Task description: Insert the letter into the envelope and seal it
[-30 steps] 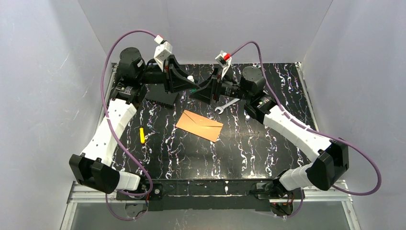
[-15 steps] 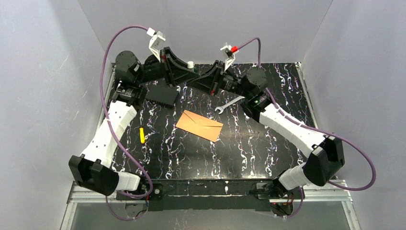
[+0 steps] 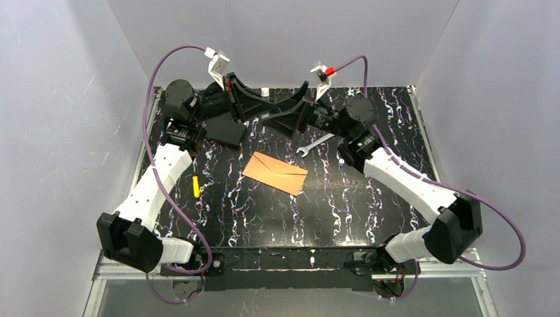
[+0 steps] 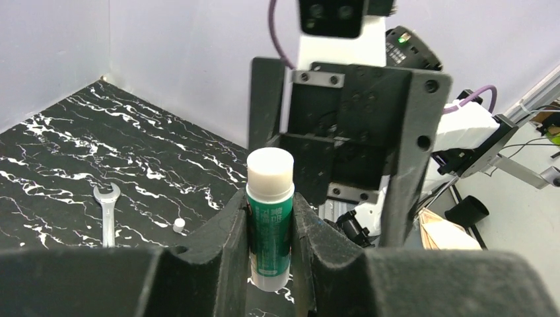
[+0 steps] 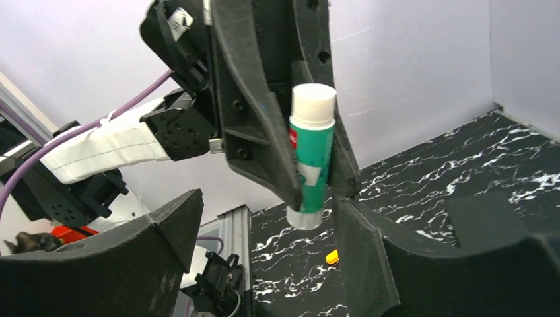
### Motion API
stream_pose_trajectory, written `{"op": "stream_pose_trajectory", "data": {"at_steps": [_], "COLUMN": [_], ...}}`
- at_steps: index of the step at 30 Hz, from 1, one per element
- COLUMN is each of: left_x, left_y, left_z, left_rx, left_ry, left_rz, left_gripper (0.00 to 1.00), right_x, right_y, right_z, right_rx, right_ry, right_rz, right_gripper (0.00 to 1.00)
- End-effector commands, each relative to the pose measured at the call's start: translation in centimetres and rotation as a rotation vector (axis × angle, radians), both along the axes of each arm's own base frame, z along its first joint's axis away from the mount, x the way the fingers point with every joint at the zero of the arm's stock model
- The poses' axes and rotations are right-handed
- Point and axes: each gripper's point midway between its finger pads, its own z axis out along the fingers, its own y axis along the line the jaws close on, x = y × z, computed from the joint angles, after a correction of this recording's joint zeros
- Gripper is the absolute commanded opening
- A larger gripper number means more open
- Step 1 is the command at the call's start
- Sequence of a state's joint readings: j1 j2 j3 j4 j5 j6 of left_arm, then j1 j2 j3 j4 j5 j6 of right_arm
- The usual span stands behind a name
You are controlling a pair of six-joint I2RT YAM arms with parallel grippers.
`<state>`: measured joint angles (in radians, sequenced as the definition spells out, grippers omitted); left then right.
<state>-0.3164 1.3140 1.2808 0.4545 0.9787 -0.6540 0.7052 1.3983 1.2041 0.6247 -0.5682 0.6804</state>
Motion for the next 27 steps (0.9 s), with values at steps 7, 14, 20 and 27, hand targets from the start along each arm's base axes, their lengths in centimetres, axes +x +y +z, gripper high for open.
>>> {"op": "stream_pose_trajectory", "data": {"at_steps": [7, 14, 20, 27], "left_x": [-2.2, -3.0, -3.0, -3.9], "left_y": [-0.4, -0.6, -0.6, -0.5], "left_z": [1.5, 2.0, 2.3, 2.2], "left_rx": [0.002, 0.004, -0.001, 0.005], "left_ry": [0.005, 0.022, 0.033, 0.025], "left_rz": [-0.142, -0.2, -0.203, -0.222], "left_gripper": [0.0, 0.0, 0.0, 0.0], "right_x": [0.8, 2.1, 2.1, 2.6], "right_y": [-2.8, -1.5, -1.1, -1.7], "right_z": [5.8, 4.9, 4.8, 5.3], "right_rx": [0.047, 0.012, 0.017, 0.128], "right_ry": [-0.053, 0.025, 0.038, 0.084], "right_rz": [-0.146, -0.128, -0.108, -0.137], "right_gripper": [0.78, 0.63, 0.43, 0.3]}}
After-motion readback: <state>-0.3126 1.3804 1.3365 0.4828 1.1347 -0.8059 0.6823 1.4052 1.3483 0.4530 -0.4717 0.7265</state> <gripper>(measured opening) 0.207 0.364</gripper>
